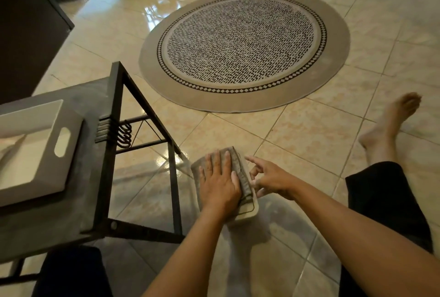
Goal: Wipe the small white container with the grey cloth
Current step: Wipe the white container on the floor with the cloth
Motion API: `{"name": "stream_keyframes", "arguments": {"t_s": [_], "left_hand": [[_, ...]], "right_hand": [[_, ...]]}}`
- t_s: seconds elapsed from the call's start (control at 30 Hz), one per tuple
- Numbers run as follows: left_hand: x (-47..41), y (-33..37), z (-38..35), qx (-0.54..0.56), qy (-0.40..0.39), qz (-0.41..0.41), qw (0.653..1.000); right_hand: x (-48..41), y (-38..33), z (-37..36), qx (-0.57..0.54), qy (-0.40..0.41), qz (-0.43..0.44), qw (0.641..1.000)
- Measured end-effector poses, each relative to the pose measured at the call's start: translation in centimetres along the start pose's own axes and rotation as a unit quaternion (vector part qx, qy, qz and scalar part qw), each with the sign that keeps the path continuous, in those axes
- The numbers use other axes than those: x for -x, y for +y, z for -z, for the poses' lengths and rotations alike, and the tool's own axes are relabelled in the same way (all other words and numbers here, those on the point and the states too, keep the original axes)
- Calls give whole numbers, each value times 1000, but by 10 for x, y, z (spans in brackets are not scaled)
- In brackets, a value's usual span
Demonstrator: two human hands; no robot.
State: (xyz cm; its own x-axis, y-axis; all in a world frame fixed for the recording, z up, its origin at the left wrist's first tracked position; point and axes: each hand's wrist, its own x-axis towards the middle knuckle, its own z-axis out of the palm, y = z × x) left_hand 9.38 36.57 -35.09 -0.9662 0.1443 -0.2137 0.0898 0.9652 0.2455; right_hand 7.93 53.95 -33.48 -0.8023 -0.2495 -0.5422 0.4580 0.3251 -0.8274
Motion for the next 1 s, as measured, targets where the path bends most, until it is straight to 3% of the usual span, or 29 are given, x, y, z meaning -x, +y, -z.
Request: {"name": "stream_keyframes", "arguments": {"t_s": [0.23,0.43,0.6,0.8,1.0], "left_hand": [[10,20,-9,-19,-11,-46,999],[6,-3,1,2,5,5,1000],[8,16,-11,-23,-3,-55,998],[5,-4,-1,-1,4,-9,1000],[39,-3,-10,18,1,-32,999]], "right_hand": [[-2,0,0,3,-6,2,1000],[4,-1,-2,9,2,0,1000],[2,-2,-2,11,-3,11,1000],[1,-5,-5,18,10,-6,1000],[-8,-8,-6,-5,-1,-8,1000]]}}
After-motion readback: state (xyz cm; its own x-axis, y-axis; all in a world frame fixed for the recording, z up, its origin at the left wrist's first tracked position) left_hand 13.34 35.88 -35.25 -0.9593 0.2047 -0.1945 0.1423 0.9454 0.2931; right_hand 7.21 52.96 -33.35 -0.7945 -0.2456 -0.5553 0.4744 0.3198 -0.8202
